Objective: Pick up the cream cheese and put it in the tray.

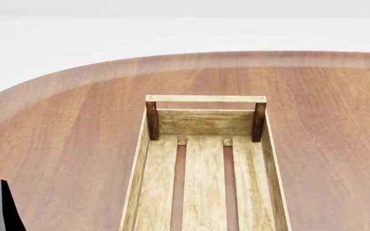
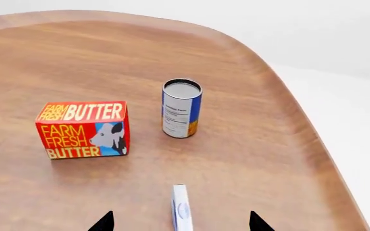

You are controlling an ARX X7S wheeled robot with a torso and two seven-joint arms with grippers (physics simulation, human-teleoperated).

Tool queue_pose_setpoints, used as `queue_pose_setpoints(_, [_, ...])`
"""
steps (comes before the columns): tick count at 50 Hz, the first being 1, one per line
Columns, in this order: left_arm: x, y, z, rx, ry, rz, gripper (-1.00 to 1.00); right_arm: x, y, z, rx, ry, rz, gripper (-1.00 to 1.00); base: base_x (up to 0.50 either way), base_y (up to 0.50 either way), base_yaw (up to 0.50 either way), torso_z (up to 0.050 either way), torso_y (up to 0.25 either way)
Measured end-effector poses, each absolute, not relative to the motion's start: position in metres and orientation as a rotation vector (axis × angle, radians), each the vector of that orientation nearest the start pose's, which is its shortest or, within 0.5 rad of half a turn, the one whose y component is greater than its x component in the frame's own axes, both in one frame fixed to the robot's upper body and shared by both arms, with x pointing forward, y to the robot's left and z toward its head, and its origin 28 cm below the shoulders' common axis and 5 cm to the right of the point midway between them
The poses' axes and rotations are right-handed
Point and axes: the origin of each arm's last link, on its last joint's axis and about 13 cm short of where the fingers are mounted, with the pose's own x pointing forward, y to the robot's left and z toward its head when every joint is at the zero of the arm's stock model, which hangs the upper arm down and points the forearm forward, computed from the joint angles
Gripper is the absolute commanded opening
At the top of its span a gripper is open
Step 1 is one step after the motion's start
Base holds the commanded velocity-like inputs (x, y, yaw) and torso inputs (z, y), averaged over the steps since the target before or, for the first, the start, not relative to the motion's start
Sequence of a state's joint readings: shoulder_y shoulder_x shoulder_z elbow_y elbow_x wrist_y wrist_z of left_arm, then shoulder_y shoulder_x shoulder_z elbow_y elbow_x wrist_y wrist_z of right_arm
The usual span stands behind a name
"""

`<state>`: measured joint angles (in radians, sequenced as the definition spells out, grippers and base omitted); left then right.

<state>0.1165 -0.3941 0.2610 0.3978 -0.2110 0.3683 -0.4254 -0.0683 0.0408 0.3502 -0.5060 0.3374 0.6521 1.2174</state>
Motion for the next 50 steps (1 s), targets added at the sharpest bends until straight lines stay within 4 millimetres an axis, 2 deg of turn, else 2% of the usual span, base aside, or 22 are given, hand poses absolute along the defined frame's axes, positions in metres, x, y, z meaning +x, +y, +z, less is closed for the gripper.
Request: queue_pose_setpoints(50, [0.175,0.219,0.090,-0.082,-0.537,0.034,1.00,0.179,-0.173,0.051,0.099,0.379,-1.440,1.00,0.00,0.00,0.00,0.000,0.000])
